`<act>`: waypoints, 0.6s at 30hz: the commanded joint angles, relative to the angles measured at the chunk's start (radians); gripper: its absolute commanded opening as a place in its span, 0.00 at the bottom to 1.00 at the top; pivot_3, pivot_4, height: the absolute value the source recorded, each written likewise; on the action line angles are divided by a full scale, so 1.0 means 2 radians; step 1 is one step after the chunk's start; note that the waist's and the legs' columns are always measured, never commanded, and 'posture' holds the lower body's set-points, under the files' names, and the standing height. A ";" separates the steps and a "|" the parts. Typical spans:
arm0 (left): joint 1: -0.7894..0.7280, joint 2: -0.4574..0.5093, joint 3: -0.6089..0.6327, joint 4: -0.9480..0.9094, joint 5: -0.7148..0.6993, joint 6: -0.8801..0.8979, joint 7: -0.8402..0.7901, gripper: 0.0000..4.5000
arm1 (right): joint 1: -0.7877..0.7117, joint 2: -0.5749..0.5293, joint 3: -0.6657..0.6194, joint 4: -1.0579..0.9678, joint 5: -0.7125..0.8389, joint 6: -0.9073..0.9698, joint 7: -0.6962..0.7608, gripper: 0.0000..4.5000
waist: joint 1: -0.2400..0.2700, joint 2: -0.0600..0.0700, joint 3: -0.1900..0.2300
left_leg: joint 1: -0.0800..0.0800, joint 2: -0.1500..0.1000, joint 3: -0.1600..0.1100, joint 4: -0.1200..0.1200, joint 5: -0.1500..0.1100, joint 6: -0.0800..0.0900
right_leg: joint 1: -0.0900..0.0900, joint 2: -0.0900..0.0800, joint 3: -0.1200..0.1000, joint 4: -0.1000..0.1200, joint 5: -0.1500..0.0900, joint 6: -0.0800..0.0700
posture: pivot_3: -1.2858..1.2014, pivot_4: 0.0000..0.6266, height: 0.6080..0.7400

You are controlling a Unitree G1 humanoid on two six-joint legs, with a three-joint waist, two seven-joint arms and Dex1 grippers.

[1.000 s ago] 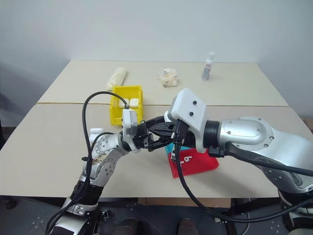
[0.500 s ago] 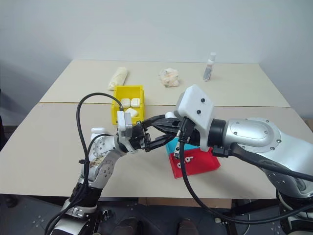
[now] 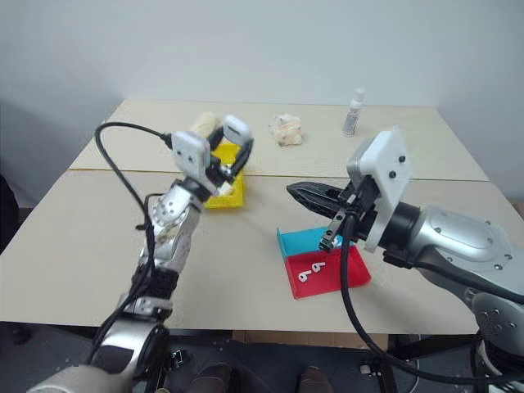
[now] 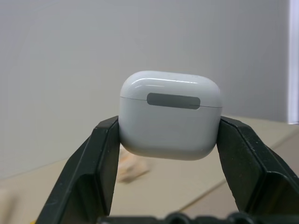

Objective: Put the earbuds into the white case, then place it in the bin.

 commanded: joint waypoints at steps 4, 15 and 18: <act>-0.026 -0.011 -0.001 0.066 0.044 -0.003 0.098 0.63 | 0.006 0.000 0.002 -0.006 -0.010 -0.010 -0.016 0.01 | -0.002 0.000 0.000 | 0.000 0.000 0.000 0.000 0.000 0.000 | 0.000 0.000 0.000 0.000 0.000 0.000 | 0.52 0.24 1.00; -0.038 -0.026 0.001 0.098 0.050 0.015 0.152 1.00 | 0.026 -0.004 0.006 -0.011 -0.022 -0.006 -0.020 0.00 | -0.001 0.000 0.000 | -0.001 0.000 0.000 0.000 0.000 0.000 | -0.001 0.000 0.000 0.000 0.000 0.000 | 0.52 0.24 1.00; -0.034 -0.043 0.016 0.062 0.013 0.064 0.137 1.00 | 0.032 -0.009 0.007 -0.012 -0.025 -0.006 -0.016 0.00 | -0.001 0.000 0.000 | -0.001 0.000 0.000 0.000 0.000 0.000 | -0.001 0.000 -0.001 0.000 0.000 0.000 | 0.52 0.24 1.00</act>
